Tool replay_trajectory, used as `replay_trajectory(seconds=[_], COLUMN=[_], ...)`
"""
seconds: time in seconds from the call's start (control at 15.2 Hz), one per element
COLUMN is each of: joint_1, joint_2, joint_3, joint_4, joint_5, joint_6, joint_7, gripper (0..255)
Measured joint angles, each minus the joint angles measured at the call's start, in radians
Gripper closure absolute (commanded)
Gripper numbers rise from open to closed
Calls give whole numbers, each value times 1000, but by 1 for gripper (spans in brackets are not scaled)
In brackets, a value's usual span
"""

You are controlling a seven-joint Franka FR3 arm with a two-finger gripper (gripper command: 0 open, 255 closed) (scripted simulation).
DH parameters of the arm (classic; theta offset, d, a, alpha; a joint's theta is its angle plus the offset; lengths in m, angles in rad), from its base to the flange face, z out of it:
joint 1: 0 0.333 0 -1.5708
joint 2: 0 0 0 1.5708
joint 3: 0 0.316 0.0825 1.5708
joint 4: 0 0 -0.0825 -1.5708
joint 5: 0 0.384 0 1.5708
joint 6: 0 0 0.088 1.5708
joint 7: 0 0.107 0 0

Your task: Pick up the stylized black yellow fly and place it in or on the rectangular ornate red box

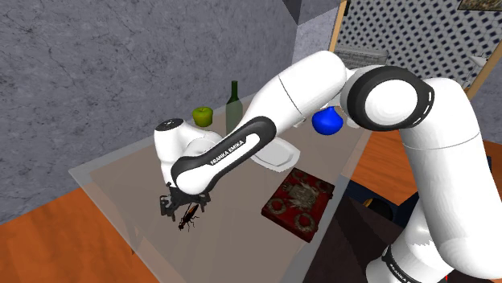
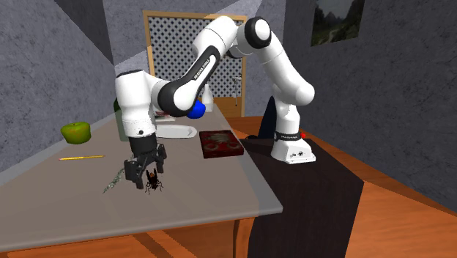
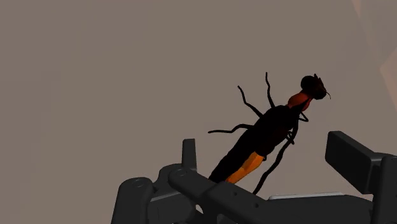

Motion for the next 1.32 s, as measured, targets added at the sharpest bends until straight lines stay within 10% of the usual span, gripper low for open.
replay_trajectory(seconds=[0.53, 0.59, 1.32], joint_1=[4, 4, 3], joint_2=[21, 21, 17], joint_3=[-6, -6, -5], joint_4=[-3, -3, -2], joint_5=[-8, -8, -7], joint_6=[23, 23, 19], joint_7=[5, 5, 4], gripper=[0, 255, 255])
